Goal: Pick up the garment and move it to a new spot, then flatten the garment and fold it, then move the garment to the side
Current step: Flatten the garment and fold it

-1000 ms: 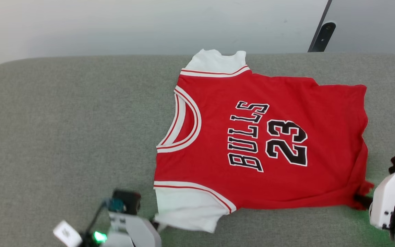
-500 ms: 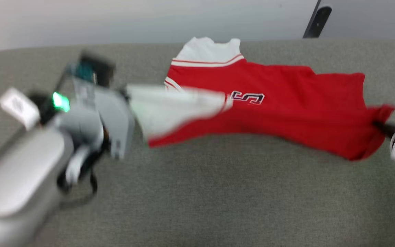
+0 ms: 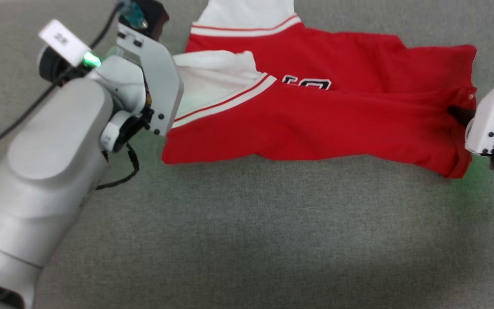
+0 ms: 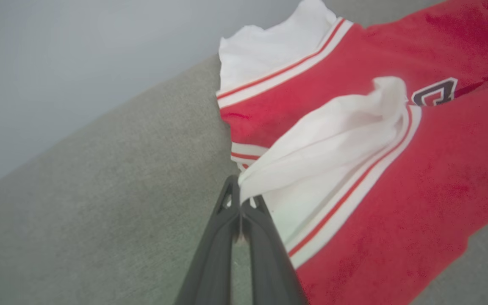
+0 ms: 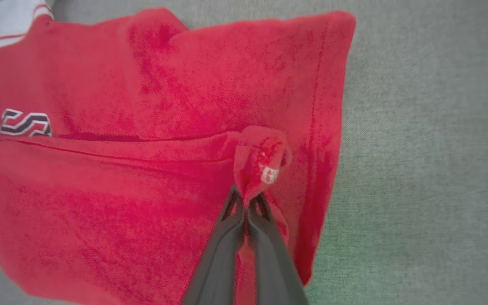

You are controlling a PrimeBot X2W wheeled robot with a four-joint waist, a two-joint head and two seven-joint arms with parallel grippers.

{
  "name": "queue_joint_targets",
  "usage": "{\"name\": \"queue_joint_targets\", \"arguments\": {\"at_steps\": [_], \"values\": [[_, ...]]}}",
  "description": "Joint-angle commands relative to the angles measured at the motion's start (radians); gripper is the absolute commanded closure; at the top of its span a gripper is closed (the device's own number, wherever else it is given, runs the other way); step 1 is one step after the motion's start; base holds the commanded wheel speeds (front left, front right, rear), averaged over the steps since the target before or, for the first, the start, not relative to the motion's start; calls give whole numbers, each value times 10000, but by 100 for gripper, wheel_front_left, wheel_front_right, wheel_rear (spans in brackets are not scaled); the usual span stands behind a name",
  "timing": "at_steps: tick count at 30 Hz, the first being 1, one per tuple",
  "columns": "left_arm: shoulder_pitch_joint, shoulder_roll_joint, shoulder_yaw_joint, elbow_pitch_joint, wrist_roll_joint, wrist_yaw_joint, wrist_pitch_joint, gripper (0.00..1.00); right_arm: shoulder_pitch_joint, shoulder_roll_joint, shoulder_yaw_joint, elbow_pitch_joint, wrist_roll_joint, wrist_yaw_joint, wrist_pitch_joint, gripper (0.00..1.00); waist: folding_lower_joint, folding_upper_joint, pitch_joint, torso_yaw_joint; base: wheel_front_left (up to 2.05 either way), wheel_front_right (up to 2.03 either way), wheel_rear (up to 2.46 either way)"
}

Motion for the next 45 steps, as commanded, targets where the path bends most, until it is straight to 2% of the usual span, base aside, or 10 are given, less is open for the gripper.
{"name": "queue_joint_targets", "arguments": {"at_steps": [1, 15, 17, 18, 19, 21, 23, 27, 37, 45], "values": [[-123, -116, -71, 348, 4, -169, -73, 100, -176, 98, 91, 179, -57, -15, 19, 100, 0, 0, 450, -176, 0, 0, 0], [-684, -1111, -513, 3488, -117, -974, -349, 100, -881, 417, 990, 1848, 297, -15, -249, 98, 0, 0, 569, -103, 0, 0, 0], [-831, -1161, -529, 3695, -135, -1095, -410, 77, -972, 373, 1065, 2075, 350, -15, -247, 69, 0, 0, 386, -79, 0, 0, 0], [-918, -1192, -506, 3757, -159, -1131, -489, 66, -1030, 329, 1113, 2175, 362, -15, -268, 41, 0, 0, 288, -66, 0, 0, 0], [-983, -1223, -462, 3828, -210, -1172, -553, 57, -1073, 312, 1158, 2240, 392, -15, -286, 0, 0, 0, 178, -53, 0, 0, 0], [-1043, -1246, -444, 3969, -268, -1234, -652, 32, -1135, 248, 1195, 2323, 414, -15, -397, 0, 0, 0, -48, -24, 0, 0, 0], [-1053, -1223, -419, 4053, -311, -1309, -818, 18, -1132, 173, 1295, 2342, 465, -15, -489, 0, 0, 0, -272, 6, 0, 0, 0], [-880, -1180, -381, 4151, -391, -1360, -1284, 2, -911, -65, 1576, 2092, 588, -15, -893, 0, 0, 0, -719, 88, 0, 0, 0], [-30, -1099, -317, 4084, -685, -1443, -2245, 0, 225, -691, 2100, 984, 1202, -13, -2133, 0, 0, 0, -1611, 172, 0, 0, 0], [856, -963, -138, 3571, -951, -1229, -3027, 0, 1636, -1369, 2752, -491, 1405, -14, -4196, 0, 0, 0, -2170, 235, 0, 0, 0]]}}
